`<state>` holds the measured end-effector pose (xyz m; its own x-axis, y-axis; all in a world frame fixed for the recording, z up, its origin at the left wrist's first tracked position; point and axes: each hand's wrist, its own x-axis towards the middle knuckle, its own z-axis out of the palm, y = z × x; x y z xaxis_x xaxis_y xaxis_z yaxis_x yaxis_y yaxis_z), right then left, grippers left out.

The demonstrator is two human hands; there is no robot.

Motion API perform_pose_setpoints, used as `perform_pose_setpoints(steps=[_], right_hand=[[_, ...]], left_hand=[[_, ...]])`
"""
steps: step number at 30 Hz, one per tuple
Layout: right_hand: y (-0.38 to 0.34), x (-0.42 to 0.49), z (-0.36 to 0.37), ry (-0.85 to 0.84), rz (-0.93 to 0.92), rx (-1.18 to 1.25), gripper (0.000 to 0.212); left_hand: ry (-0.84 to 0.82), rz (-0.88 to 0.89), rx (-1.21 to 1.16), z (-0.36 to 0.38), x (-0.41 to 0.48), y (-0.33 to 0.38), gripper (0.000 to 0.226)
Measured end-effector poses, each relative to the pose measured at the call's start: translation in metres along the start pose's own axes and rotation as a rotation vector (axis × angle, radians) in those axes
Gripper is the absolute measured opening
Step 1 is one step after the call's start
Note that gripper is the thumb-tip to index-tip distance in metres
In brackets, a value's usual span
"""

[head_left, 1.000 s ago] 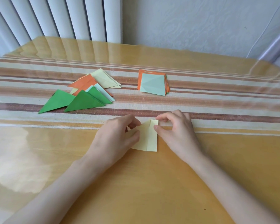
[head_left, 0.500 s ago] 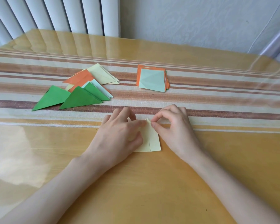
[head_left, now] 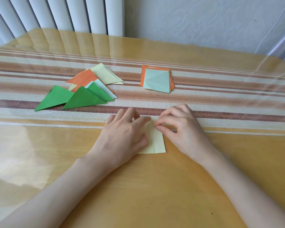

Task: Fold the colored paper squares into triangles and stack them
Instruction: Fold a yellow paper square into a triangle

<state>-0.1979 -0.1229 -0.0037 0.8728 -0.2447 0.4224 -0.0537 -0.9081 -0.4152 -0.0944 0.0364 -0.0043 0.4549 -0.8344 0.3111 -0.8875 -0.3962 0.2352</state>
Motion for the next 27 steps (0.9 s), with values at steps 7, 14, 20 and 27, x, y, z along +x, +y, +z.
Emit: perform_pose_setpoints(steps=[7, 14, 20, 27], right_hand=[[0.002, -0.002, 0.001, 0.07, -0.062, -0.05, 0.021], [0.0, -0.002, 0.0, 0.037, -0.187, -0.302, 0.03], [0.005, -0.008, -0.01, -0.01, -0.336, -0.423, 0.034], [0.003, -0.013, -0.012, 0.025, -0.212, -0.263, 0.031]], left_hand=[[0.014, 0.066, 0.085, 0.0, 0.0, 0.003, 0.048], [0.063, 0.108, 0.168, 0.002, -0.001, 0.006, 0.047], [0.067, 0.113, 0.181, 0.003, -0.002, 0.006, 0.047], [0.078, 0.105, 0.174, 0.005, -0.004, 0.005, 0.046]])
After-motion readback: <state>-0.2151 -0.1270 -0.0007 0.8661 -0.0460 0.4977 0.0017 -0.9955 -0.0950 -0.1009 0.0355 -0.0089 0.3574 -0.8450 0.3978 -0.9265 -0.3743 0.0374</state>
